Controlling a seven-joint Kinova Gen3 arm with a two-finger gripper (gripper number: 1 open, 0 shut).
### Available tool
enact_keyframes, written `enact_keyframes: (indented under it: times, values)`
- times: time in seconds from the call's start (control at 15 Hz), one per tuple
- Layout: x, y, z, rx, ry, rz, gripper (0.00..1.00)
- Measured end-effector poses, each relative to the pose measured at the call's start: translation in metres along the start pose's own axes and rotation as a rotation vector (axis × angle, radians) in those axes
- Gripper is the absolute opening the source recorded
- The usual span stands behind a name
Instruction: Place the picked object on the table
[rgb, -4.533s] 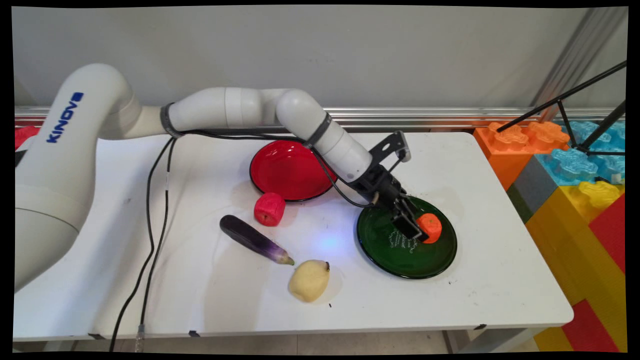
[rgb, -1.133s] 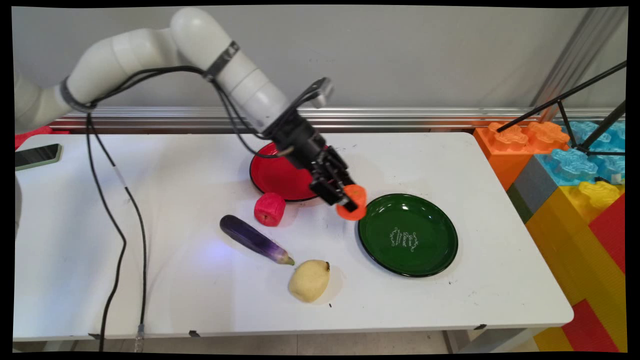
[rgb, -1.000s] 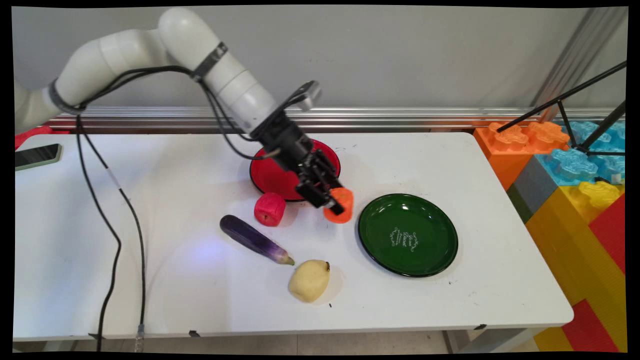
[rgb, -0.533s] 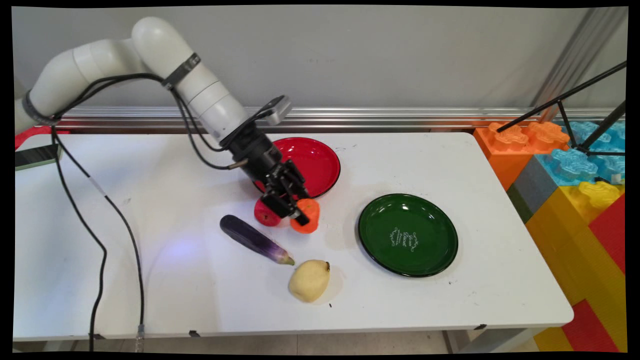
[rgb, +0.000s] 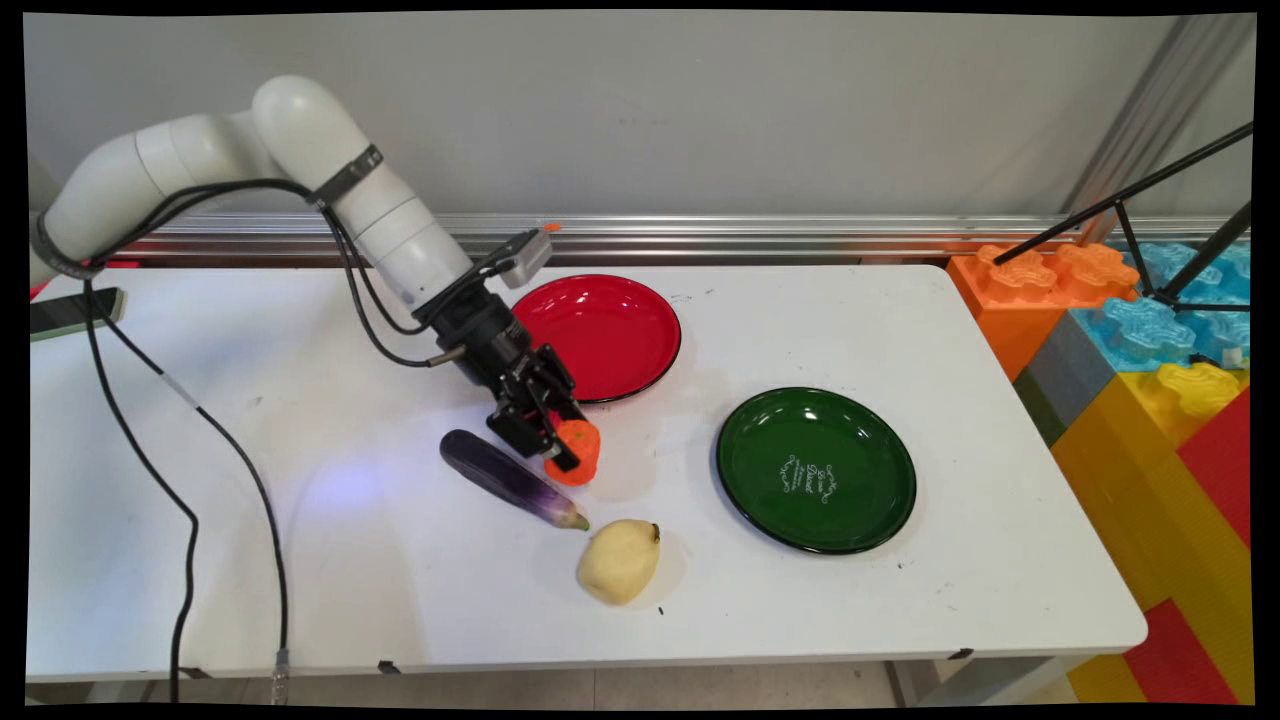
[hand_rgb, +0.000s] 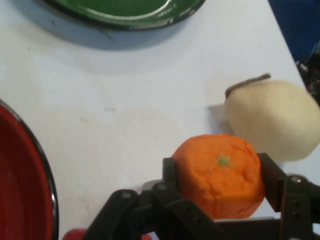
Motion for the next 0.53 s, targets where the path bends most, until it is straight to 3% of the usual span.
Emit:
enact_keyframes:
  times: [0.33, 0.4, 0.53]
  values:
    - [-0.013, -0.008, 0.010, 0.006, -0.008, 0.003, 0.00]
    - [-0.014, -0.009, 0.011, 0.008, -0.007, 0.005, 1.00]
    - [-0.017, -0.012, 0.014, 0.012, -0.005, 0.008, 1.00]
